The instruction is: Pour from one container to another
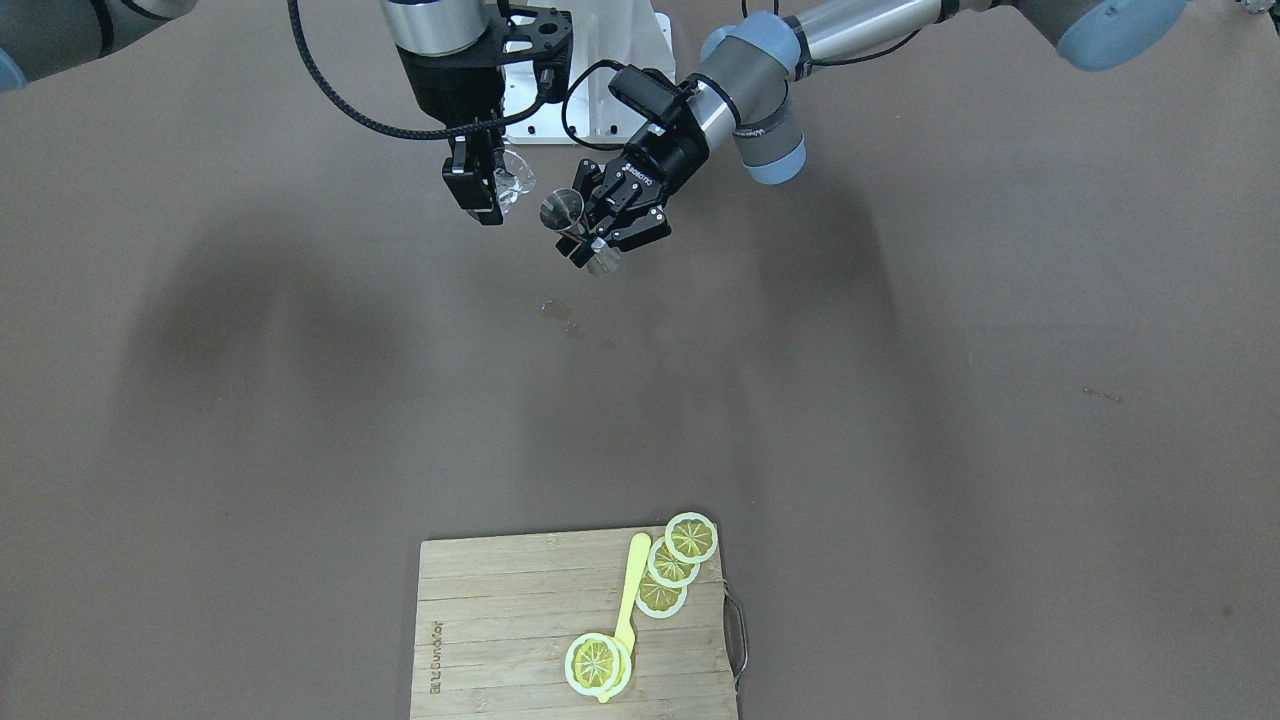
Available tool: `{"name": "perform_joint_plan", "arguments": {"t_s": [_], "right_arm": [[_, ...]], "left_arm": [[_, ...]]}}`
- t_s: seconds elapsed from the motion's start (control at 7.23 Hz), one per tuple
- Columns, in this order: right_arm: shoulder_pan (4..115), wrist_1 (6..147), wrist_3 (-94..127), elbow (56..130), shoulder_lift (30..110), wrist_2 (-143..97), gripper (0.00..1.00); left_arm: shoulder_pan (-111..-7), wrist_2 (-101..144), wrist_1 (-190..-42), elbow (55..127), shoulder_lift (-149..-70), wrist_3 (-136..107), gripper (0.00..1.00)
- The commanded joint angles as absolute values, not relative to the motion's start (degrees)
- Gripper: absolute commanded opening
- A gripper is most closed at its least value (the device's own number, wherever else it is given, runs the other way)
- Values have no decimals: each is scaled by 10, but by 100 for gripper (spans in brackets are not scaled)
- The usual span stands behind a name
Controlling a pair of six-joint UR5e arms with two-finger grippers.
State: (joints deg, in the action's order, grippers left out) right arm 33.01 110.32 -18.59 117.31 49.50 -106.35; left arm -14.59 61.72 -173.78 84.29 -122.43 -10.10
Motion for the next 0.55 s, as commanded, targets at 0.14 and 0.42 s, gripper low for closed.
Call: {"name": "perform_joint_plan", "arguments": {"t_s": [0.14, 0.42], "right_arm": [[330, 1113, -192, 1158, 480, -1063, 0], [330, 1126, -209, 1139, 461, -1063, 0]], "left_arm": [[-146, 617, -1739, 843, -1224, -101, 0], [-146, 618, -1739, 843, -1224, -101, 0]]}}
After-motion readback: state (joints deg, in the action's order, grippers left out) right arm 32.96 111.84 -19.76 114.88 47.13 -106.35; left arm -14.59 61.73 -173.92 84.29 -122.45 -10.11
